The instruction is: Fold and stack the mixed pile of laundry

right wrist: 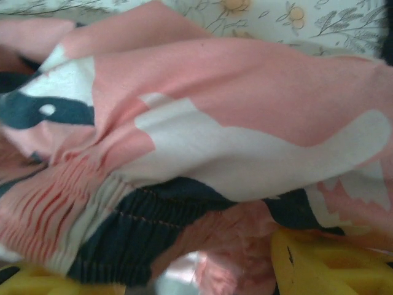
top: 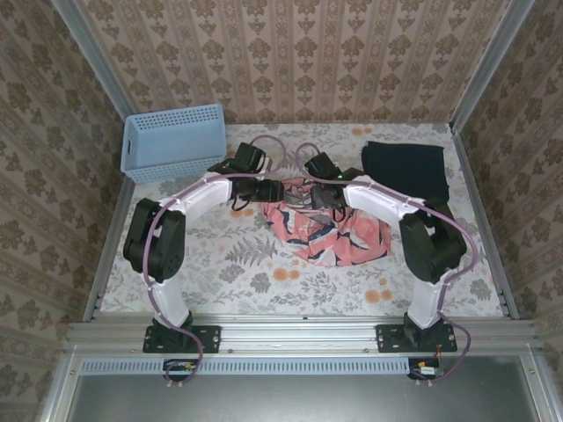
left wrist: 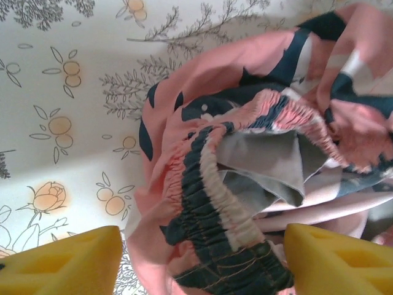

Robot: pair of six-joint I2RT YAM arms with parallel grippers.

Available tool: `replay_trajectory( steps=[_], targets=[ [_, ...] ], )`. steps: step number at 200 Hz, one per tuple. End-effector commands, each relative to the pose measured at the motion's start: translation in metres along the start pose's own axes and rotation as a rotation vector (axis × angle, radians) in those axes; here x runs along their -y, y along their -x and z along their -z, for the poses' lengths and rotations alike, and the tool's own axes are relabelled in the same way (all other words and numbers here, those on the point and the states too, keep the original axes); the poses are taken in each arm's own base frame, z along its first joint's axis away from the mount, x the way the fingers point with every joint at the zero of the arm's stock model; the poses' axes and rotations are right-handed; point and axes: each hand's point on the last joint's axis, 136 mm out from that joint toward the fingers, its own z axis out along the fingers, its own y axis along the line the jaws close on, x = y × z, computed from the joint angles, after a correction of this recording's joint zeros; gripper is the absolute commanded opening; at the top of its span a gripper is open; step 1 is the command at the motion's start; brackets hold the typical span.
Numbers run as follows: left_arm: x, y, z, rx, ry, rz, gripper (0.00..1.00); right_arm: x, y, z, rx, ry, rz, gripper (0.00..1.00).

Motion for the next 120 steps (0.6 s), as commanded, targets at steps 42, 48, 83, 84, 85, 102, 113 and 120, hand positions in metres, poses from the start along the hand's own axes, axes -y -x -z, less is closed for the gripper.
replay_trajectory(
  steps=[42,48,83,84,85,102,113,120],
  targets=[
    [-0.009,-0.046,-0.005,-0.146,0.021,-0.005,0.39,0.043,0.034,0.010,0.067,-0.170,-0.046,0.00],
    [-0.011,-0.049,-0.003,-0.157,0.029,-0.010,0.35,0.045,0.038,0.016,0.081,-0.159,-0.058,0.00],
    [-0.015,-0.044,0.015,-0.156,0.051,-0.042,0.06,0.051,0.056,0.067,0.125,0.022,-0.150,0.00],
    [-0.014,-0.042,0.017,-0.153,0.050,-0.041,0.06,0.052,0.057,0.069,0.127,0.028,-0.154,0.00],
    [-0.014,-0.041,0.018,-0.150,0.050,-0.041,0.06,0.052,0.058,0.071,0.130,0.034,-0.157,0.00],
    [-0.010,-0.011,0.041,-0.056,0.036,-0.046,0.00,0.057,0.071,0.106,0.179,0.154,-0.211,0.00],
    [-0.005,0.014,0.060,0.026,0.023,-0.056,0.00,0.062,0.081,0.129,0.222,0.217,-0.234,0.00],
    [-0.001,0.032,0.074,0.079,0.013,-0.059,0.00,0.064,0.087,0.142,0.242,0.255,-0.244,0.00]
  ],
)
